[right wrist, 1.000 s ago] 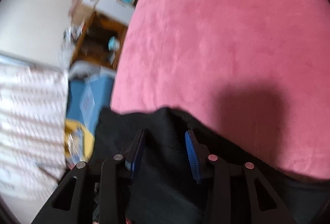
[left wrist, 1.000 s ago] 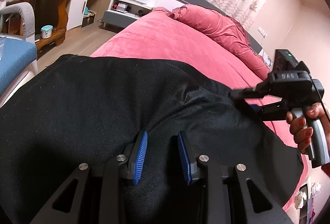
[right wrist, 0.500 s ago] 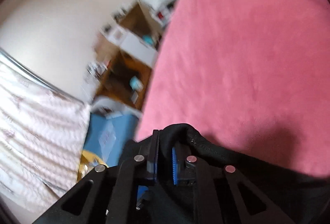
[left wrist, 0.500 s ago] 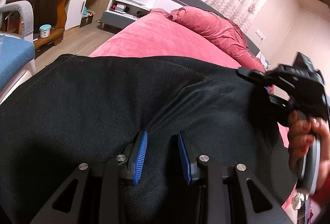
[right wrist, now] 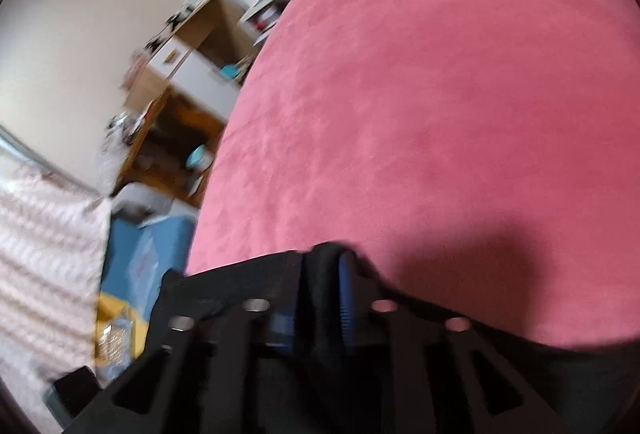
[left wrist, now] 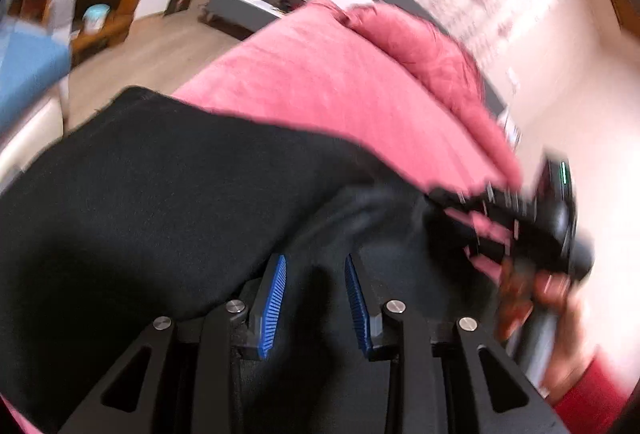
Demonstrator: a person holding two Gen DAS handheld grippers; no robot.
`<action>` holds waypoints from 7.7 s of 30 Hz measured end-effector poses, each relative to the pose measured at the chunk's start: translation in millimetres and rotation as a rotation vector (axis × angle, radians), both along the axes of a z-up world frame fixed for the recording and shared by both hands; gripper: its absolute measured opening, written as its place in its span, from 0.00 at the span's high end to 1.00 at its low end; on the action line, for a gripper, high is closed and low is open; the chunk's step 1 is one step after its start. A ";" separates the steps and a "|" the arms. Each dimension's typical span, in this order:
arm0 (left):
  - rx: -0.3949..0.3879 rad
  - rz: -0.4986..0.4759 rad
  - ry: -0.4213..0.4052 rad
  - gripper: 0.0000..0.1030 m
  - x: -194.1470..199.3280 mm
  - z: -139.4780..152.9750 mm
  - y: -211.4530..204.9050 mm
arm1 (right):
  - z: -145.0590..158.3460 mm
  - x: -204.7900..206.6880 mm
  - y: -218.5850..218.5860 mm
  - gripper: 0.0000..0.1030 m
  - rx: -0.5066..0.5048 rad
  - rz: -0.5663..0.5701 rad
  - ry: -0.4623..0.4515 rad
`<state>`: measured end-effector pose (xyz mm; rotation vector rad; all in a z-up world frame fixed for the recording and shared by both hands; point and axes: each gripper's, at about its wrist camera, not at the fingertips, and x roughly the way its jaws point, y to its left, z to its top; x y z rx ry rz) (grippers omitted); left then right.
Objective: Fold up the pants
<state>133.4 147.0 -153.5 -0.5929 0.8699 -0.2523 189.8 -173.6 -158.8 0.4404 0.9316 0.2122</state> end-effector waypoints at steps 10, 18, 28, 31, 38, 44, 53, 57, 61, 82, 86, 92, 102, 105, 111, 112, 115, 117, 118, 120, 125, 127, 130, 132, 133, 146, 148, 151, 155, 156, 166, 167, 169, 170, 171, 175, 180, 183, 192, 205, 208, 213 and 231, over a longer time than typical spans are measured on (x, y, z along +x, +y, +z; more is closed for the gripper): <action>0.047 -0.006 0.137 0.70 75.0 -10.7 34.7 | 17.8 -53.1 72.4 0.72 -0.145 0.293 -0.184; 0.205 -0.001 0.055 0.75 92.2 -20.4 33.8 | -38.3 -35.5 79.2 0.79 -0.212 0.255 -0.083; 0.230 0.131 0.075 0.77 90.7 -12.7 58.4 | -46.4 -43.1 68.3 0.79 -0.176 0.255 -0.166; 0.303 0.148 0.088 0.77 87.5 -6.9 64.1 | -42.0 -54.0 59.3 0.79 -0.175 0.252 -0.172; 0.389 0.241 0.151 0.71 87.2 -26.2 83.6 | -38.7 -56.0 64.8 0.79 -0.217 0.250 -0.166; 0.425 0.261 0.162 0.71 74.8 -8.1 79.0 | -27.3 -62.1 54.6 0.75 -0.178 0.211 -0.096; 0.438 0.219 0.068 0.71 49.7 25.8 43.7 | -12.4 -112.3 11.8 0.58 -0.273 0.092 -0.105; 0.420 0.162 0.035 0.71 41.3 36.6 12.9 | -18.7 -127.3 -16.4 0.56 -0.376 -0.020 -0.080; 0.417 0.032 -0.006 0.71 32.3 36.0 -33.3 | -30.0 -131.6 -35.1 0.52 -0.363 -0.050 -0.066; 0.501 -0.223 -0.140 0.70 6.9 -16.3 -125.4 | 9.7 -197.7 -184.5 0.38 -0.123 -0.319 -0.111; 0.507 -0.220 -0.144 0.70 3.9 -15.4 -128.0 | 8.8 -224.4 -240.7 0.37 -0.077 -0.468 -0.081; 0.561 -0.224 -0.129 0.70 2.0 -12.5 -136.1 | -5.6 -251.7 -301.2 0.37 -0.120 -0.684 0.021; 0.490 -0.412 -0.172 0.70 -19.4 16.4 -196.8 | 6.8 -318.8 -388.4 0.37 0.128 -0.947 -0.120; 0.532 -0.433 -0.111 0.70 -11.6 1.0 -210.3 | -12.2 -332.0 -421.3 0.35 0.273 -0.980 -0.120; 0.539 -0.443 -0.124 0.69 -11.2 -6.9 -213.8 | -34.9 -325.0 -449.1 0.35 0.379 -0.944 -0.124; 0.549 -0.449 -0.134 0.69 -13.1 -7.6 -214.4 | -34.9 -320.3 -450.2 0.35 0.364 -0.932 -0.131; 0.559 -0.444 -0.161 0.69 -16.7 -10.3 -214.7 | -36.0 -304.3 -454.6 0.35 0.346 -0.910 -0.153; 0.555 -0.433 -0.170 0.69 -19.9 -11.3 -214.3 | -37.7 -296.6 -459.6 0.35 0.360 -0.912 -0.170; 0.551 -0.429 -0.172 0.69 -21.2 -11.9 -213.6 | -38.9 -292.7 -461.5 0.35 0.367 -0.915 -0.180; 0.528 -0.419 -0.173 0.68 -22.5 -14.2 -211.4 | -40.4 -287.1 -464.5 0.36 0.377 -0.921 -0.197; 0.409 -0.411 -0.152 0.68 -17.7 -16.3 -195.9 | -44.5 -280.7 -466.2 0.60 0.392 -0.902 -0.203; 0.385 -0.409 -0.147 0.68 -14.8 -16.8 -193.4 | -46.0 -279.8 -466.8 0.68 0.400 -0.885 -0.194; 0.395 -0.407 -0.154 0.68 -15.2 -16.4 -195.5 | -45.5 -281.1 -466.8 0.72 0.405 -0.893 -0.176; 0.397 -0.406 -0.156 0.68 -15.0 -16.5 -196.0 | -41.6 -282.6 -465.0 0.74 0.405 -0.903 -0.172; 0.392 -0.406 -0.154 0.68 -14.8 -16.0 -195.6 | -38.4 -282.7 -463.5 0.75 0.406 -0.909 -0.171; 0.383 -0.327 -0.093 0.68 -2.4 2.5 -161.1 | 61.3 -270.1 -388.4 0.79 0.114 -0.848 -0.254; 0.339 -0.323 -0.075 0.68 -1.6 -6.6 -150.4 | 77.1 -267.0 -370.3 0.79 0.065 -0.832 -0.273; 0.269 -0.334 -0.124 0.68 -6.3 -12.2 -138.0 | 98.5 -264.4 -340.2 0.79 0.002 -0.801 -0.306; 0.219 -0.332 -0.134 0.68 -5.3 -16.3 -133.8 | 122.2 -258.0 -297.7 0.79 -0.117 -0.736 -0.329; 0.209 -0.332 -0.131 0.68 -3.9 -17.3 -133.4 | 128.2 -255.6 -283.8 0.79 -0.154 -0.711 -0.338; 0.162 -0.330 -0.100 0.68 -2.2 -18.6 -120.6 | 152.9 -241.5 -158.3 0.79 -0.327 -0.467 -0.424; 0.169 -0.325 -0.099 0.68 -3.6 -14.7 -120.8 | 150.2 -239.6 -148.6 0.79 -0.328 -0.446 -0.421; 0.170 -0.297 -0.106 0.68 -14.5 -10.9 -116.1 | 141.3 -236.4 -129.6 0.79 -0.327 -0.409 -0.409; 0.175 -0.284 -0.110 0.68 -19.7 -10.9 -112.9 | 135.1 -234.6 -118.2 0.79 -0.325 -0.392 -0.397; 0.181 -0.279 -0.114 0.68 -24.5 -12.6 -110.1 | 129.7 -231.6 -108.6 0.79 -0.326 -0.373 -0.386; 0.206 -0.304 -0.134 0.68 -35.5 -14.3 -108.9 | 108.1 -222.7 -79.4 0.79 -0.330 -0.293 -0.345; 0.194 -0.301 -0.131 0.68 -34.6 -18.2 -107.0 | 80.2 -215.5 -52.0 0.79 -0.341 -0.223 -0.294; 0.206 -0.303 -0.146 0.68 -37.6 -19.1 -107.0 | 64.8 -212.3 -43.7 0.79 -0.331 -0.200 -0.255; 0.224 -0.294 -0.157 0.68 -45.4 -19.9 -110.7 | 18.1 -200.4 -18.8 0.79 -0.319 -0.137 -0.159; 0.233 -0.295 -0.170 0.68 -48.4 -18.1 -111.2 | 13.4 -209.4 -7.7 0.33 -0.210 -0.036 -0.171; 0.265 -0.305 -0.168 0.65 -51.9 -10.4 -114.6 | 29.2 -220.0 -12.9 0.33 -0.280 -0.057 -0.238; 0.158 -0.319 -0.133 0.54 -55.3 2.3 -115.3 | 48.3 -237.4 -66.2 0.33 -0.431 -0.270 -0.301; 0.138 -0.482 -0.001 0.72 -29.5 -4.3 -213.0 | 7.6 -231.8 -131.8 0.40 -0.451 -0.458 -0.062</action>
